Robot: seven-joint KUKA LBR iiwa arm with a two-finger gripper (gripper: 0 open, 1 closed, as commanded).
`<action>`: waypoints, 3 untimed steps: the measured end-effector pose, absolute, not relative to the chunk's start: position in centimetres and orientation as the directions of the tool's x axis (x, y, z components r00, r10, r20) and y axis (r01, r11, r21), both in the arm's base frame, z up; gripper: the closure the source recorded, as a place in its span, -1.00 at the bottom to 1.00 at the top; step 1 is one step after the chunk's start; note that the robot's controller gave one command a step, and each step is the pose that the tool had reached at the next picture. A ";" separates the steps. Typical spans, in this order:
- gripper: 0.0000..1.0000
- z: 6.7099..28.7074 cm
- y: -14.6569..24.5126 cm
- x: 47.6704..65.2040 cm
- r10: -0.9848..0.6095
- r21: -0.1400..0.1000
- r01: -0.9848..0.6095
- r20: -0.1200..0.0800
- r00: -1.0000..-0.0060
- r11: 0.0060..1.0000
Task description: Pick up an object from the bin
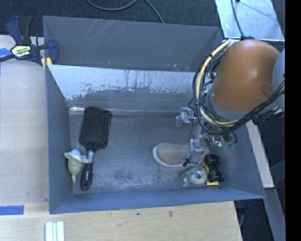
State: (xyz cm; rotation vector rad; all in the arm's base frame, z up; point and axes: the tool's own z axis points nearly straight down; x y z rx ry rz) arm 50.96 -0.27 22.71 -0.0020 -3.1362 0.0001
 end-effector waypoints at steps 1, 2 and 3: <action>-1.00 23.2 -0.3 51.1 0.001 0.000 0.001 -0.003 -1.000 1.000; -1.00 18.9 -0.8 51.4 0.012 0.000 0.012 -0.010 -1.000 1.000; -1.00 14.9 -1.4 51.7 0.045 0.000 0.045 -0.004 -0.999 0.999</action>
Offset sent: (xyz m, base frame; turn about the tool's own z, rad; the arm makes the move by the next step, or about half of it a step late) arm 0.0036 -0.0150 -0.1151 0.0270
